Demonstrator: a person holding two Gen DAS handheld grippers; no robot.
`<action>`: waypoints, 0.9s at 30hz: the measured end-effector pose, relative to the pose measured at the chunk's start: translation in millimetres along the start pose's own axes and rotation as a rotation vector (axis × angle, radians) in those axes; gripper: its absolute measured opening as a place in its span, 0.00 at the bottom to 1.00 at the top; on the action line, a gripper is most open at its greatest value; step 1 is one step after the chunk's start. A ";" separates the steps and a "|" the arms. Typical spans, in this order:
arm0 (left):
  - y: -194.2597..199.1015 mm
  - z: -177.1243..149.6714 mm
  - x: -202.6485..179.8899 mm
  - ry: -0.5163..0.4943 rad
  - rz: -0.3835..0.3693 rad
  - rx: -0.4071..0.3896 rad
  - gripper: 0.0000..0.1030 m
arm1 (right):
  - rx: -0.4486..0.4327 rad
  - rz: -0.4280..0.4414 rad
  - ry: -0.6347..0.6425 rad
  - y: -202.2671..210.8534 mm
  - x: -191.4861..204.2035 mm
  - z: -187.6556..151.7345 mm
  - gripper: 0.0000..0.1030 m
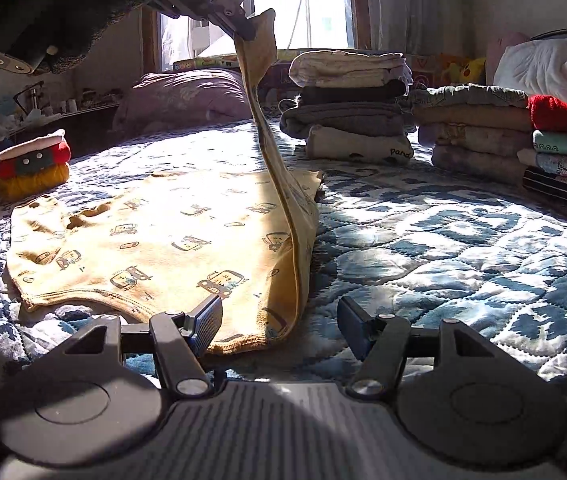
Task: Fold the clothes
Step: 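Grasp a garment leg cuff with the left tool and lift it, then carry the lifted leg over the other leg with the left tool and release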
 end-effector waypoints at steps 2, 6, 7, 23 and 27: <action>7.8 -1.3 19.1 0.022 0.015 -0.010 0.01 | 0.017 -0.011 0.018 -4.5 3.7 -1.6 0.61; 17.8 -5.6 52.0 0.048 0.046 -0.015 0.02 | 0.027 -0.018 0.050 -10.6 11.3 -1.9 0.57; 20.4 -7.2 60.3 0.063 0.054 -0.018 0.02 | 0.025 -0.016 0.059 -11.2 13.1 -1.4 0.53; 56.6 -49.6 157.1 0.198 0.154 -0.050 0.02 | -0.033 0.030 0.281 -9.6 57.0 0.8 0.05; 58.3 -66.8 185.1 0.236 0.202 -0.035 0.02 | -0.057 0.048 0.367 -6.4 75.3 0.6 0.05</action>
Point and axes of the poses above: each gripper's, at about its wrist camera, not at the fingertips, and y roughly against the way its jaws point, x to its left, z to its top, the point moved 2 cm from there along -y, roughly the way its jaws point, and after that the axes turned 5 degrees about y, right-handed, at the moved point
